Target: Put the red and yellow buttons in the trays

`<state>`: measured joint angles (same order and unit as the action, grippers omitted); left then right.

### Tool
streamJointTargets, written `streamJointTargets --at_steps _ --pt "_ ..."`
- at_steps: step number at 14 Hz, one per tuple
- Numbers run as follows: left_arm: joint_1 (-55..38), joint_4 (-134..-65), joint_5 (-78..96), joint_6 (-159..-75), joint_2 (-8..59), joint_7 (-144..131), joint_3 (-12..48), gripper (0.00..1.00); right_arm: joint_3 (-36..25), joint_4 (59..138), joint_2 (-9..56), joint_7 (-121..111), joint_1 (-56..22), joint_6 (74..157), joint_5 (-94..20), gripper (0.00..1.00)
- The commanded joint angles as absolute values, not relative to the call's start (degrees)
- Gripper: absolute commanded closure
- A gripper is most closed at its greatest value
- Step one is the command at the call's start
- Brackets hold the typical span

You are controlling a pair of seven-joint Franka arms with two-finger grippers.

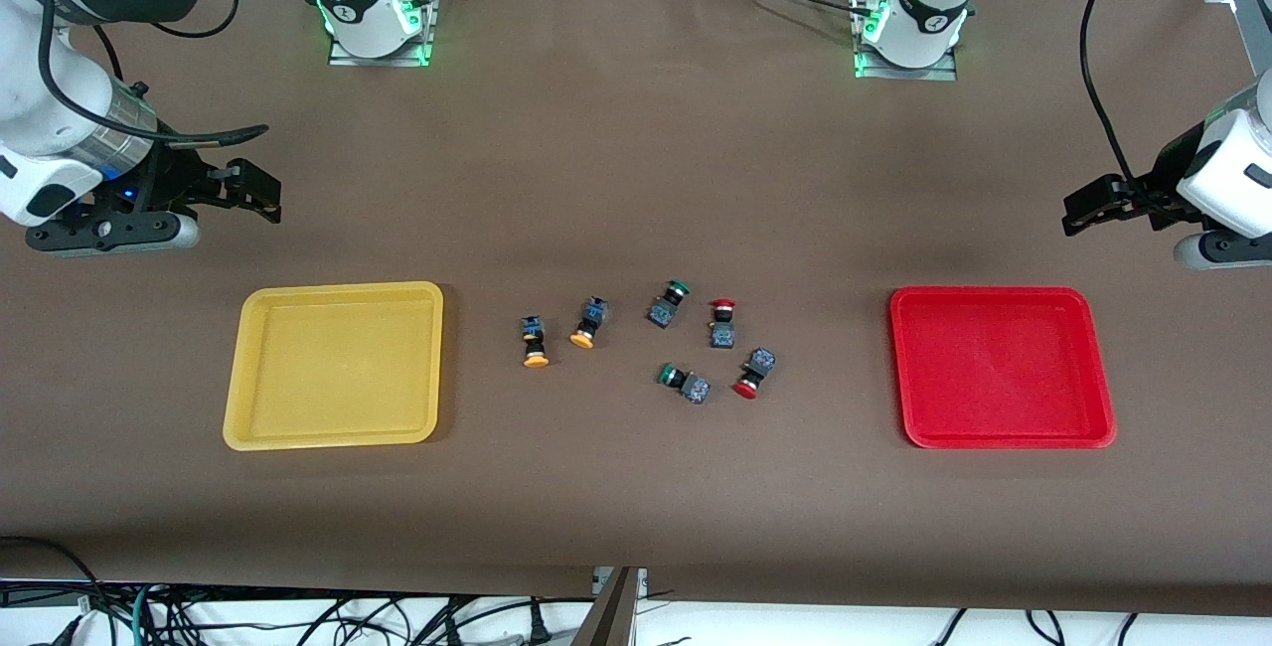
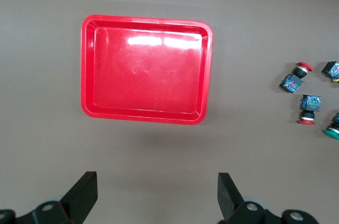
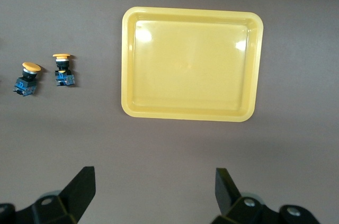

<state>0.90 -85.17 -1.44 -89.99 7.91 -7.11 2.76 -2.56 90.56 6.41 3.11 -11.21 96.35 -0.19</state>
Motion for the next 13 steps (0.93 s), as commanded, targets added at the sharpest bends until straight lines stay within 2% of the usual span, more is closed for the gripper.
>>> streamJointTargets --at_steps 1,13 --pt "0.88 -83.41 -2.11 -89.39 8.7 -6.07 2.72 0.0 -2.29 90.35 5.89 2.99 -11.07 96.5 -0.53 0.0" --pt "0.88 -83.41 -2.02 -89.38 8.7 -6.06 2.72 0.0 -2.37 88.68 6.06 3.87 -11.25 97.38 -2.63 0.0"
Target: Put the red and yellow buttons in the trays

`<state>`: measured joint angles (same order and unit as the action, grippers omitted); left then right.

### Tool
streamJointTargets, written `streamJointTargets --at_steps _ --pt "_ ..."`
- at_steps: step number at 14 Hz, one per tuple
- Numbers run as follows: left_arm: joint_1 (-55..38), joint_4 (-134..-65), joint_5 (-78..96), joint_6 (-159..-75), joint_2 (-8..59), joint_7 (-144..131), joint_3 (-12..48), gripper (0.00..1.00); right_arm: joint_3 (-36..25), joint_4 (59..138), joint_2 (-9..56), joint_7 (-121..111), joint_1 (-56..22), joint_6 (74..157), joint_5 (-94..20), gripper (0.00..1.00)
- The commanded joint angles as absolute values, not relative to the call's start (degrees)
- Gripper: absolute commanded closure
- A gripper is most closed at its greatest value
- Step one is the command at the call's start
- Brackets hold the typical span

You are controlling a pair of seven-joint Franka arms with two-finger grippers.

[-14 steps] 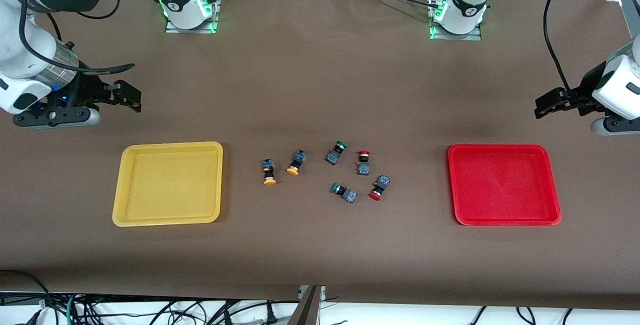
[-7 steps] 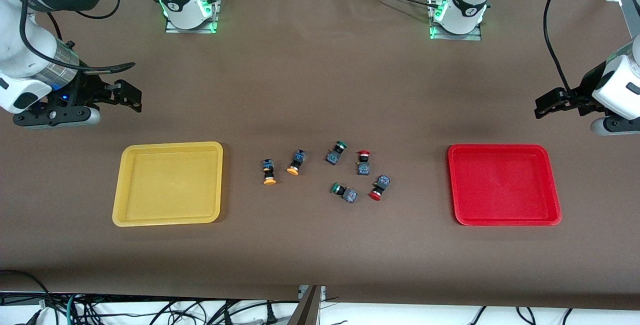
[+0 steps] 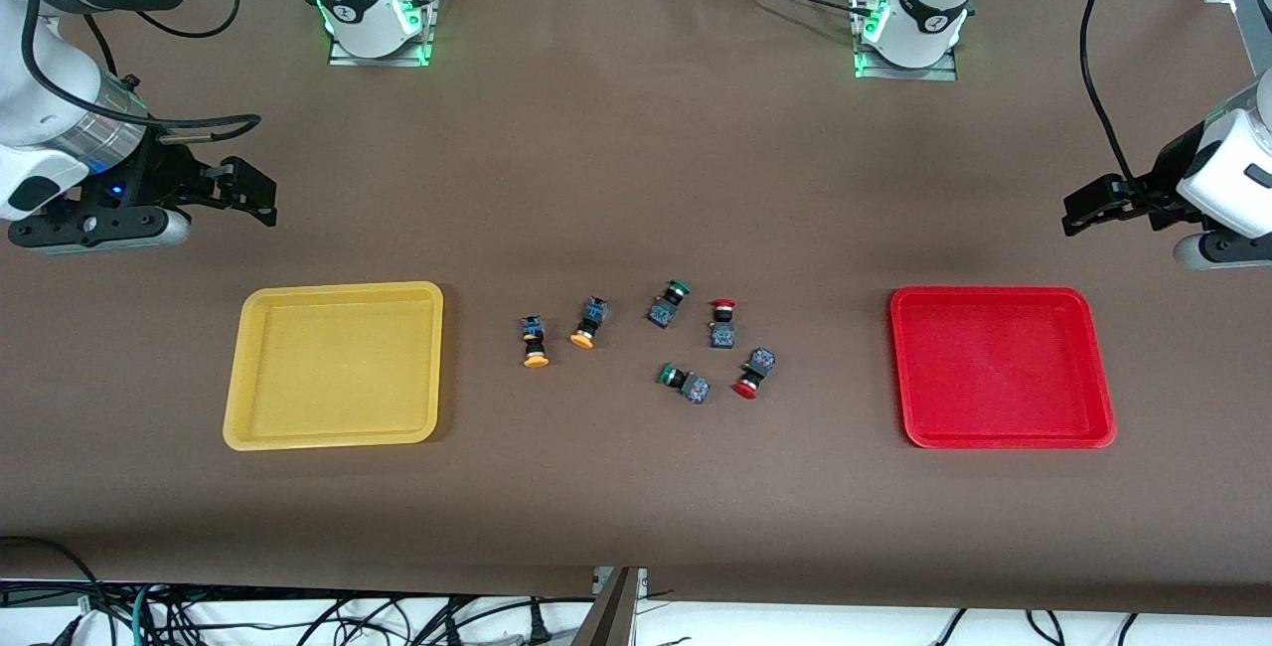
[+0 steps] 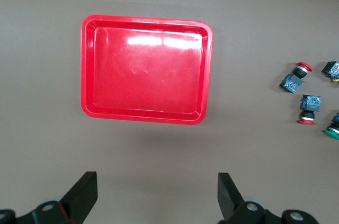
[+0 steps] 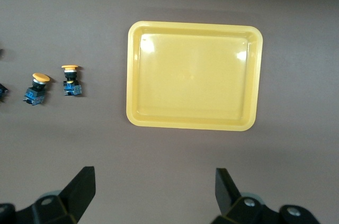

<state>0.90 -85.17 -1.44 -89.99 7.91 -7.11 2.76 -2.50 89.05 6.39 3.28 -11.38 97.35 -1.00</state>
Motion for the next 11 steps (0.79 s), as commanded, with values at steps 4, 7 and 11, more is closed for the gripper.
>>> streamJointTargets --at_steps 4,7,11 --pt "0.88 -83.41 -2.02 -89.38 8.7 -6.06 2.72 0.0 -2.64 88.77 6.15 2.82 -10.99 101.5 -7.38 0.0" --pt "0.88 -83.5 -2.02 -89.39 8.7 -6.06 2.64 0.0 -2.55 88.77 8.33 2.73 -11.42 102.04 -7.04 0.0" --pt "0.97 -83.41 -2.02 -89.39 8.7 -6.06 2.72 0.0 -2.46 88.6 10.19 2.9 -11.43 102.04 -6.68 0.0"
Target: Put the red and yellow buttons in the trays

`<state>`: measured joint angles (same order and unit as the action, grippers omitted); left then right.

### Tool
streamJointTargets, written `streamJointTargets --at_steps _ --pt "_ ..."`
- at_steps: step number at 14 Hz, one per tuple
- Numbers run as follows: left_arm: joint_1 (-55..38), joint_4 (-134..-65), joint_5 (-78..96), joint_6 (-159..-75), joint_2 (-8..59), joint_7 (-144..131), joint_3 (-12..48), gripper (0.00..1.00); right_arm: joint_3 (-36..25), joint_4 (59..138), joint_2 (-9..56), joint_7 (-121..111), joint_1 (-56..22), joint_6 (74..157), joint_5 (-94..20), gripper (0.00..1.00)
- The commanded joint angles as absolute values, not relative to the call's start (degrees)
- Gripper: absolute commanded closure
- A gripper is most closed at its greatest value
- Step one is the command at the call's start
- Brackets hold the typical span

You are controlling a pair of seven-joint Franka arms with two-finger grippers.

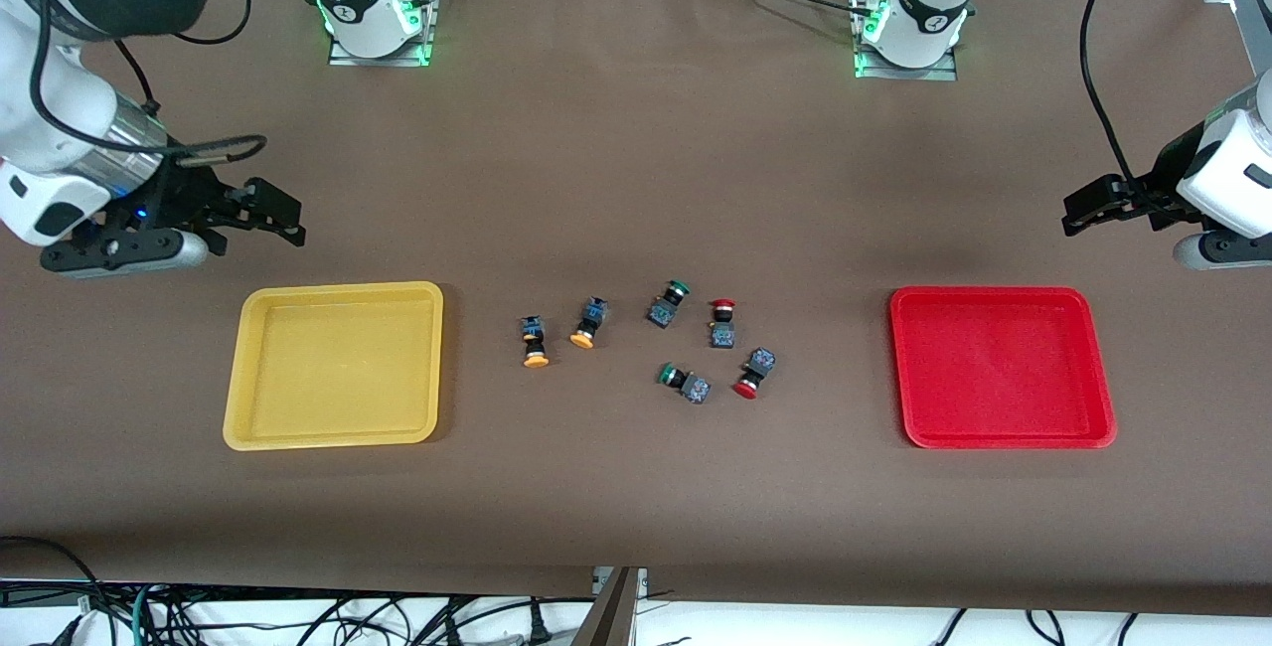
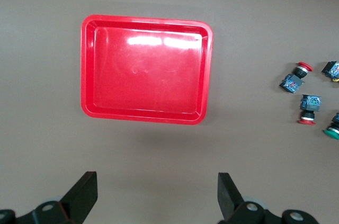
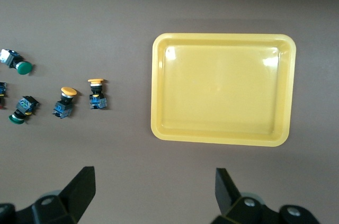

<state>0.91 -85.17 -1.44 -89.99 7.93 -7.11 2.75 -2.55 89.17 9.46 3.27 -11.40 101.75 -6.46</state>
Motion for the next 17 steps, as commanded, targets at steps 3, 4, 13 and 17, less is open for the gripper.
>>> streamJointTargets --at_steps 3,4,13,17 --pt "0.97 -83.5 -2.02 -89.47 8.7 -6.06 2.64 0.0 -2.46 88.25 13.79 2.37 -11.42 104.85 -7.12 0.0" --pt "0.97 -83.41 -2.02 -89.47 8.7 -6.06 2.72 0.0 -2.29 88.68 13.89 3.5 -11.6 104.85 -7.38 0.0" --pt "0.97 -83.5 -2.02 -89.38 8.7 -6.06 2.72 0.0 -2.29 89.03 29.25 3.95 -21.78 111.77 -7.03 0.0" --pt "0.97 -83.41 -2.02 -89.47 8.7 -6.06 2.72 0.0 -2.2 89.03 34.87 10.45 -26.18 118.1 -7.82 0.0"
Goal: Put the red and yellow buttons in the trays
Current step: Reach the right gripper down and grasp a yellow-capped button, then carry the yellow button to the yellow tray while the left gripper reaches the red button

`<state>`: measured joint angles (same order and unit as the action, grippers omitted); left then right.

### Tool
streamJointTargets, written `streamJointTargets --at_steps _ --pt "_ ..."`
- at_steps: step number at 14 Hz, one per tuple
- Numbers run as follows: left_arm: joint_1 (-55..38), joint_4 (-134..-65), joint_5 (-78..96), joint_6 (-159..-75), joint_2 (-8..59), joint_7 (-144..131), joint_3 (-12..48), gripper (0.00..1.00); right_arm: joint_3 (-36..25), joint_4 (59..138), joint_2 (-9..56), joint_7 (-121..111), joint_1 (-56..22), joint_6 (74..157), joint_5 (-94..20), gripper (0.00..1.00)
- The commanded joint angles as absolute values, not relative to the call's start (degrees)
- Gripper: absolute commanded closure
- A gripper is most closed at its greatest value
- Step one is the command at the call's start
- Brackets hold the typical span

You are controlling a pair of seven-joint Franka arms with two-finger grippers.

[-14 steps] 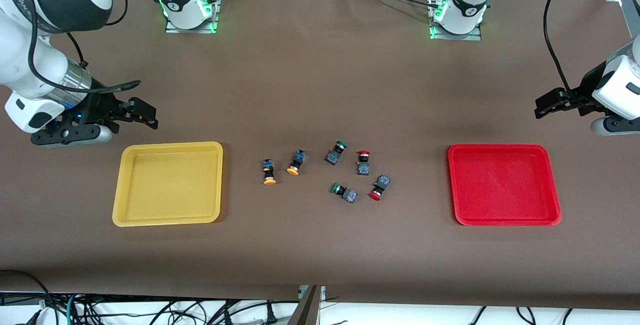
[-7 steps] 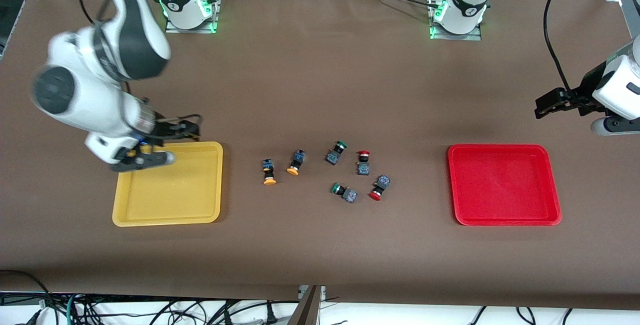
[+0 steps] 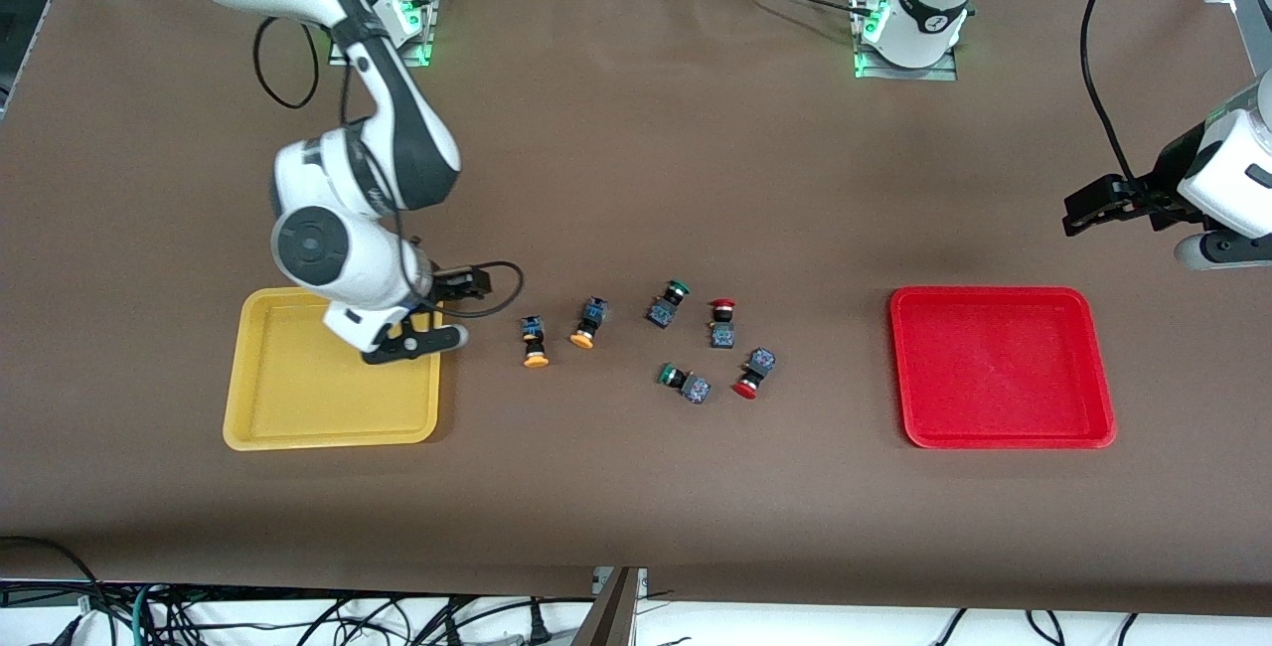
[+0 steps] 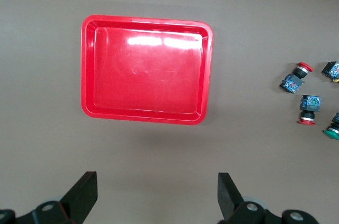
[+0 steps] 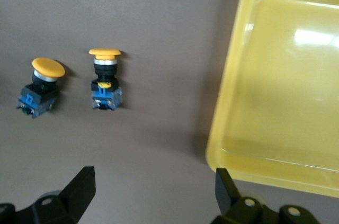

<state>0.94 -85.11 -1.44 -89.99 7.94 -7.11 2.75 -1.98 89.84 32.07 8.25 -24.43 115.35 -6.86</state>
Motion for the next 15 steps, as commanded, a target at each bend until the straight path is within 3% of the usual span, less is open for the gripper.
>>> streamJointTargets --at_steps 1,3,12,15 --pt "0.97 -83.41 -2.02 -89.39 8.7 -6.06 2.72 0.0 -2.2 88.86 37.33 10.46 -27.15 121.26 -8.17 0.0" --pt "0.97 -83.5 -2.02 -89.47 8.7 -6.06 2.72 0.0 -2.2 88.77 40.77 10.02 -27.25 126.46 -8.26 0.0" --pt "0.36 -83.41 -2.02 -89.47 8.79 -6.06 2.72 0.0 -2.11 87.71 44.56 10.81 -29.18 131.22 -13.53 0.01" --pt "-0.7 -83.32 -1.85 -89.47 9.14 -6.06 2.81 0.0 -2.11 87.71 45.35 10.81 -29.18 133.06 -14.67 0.14"
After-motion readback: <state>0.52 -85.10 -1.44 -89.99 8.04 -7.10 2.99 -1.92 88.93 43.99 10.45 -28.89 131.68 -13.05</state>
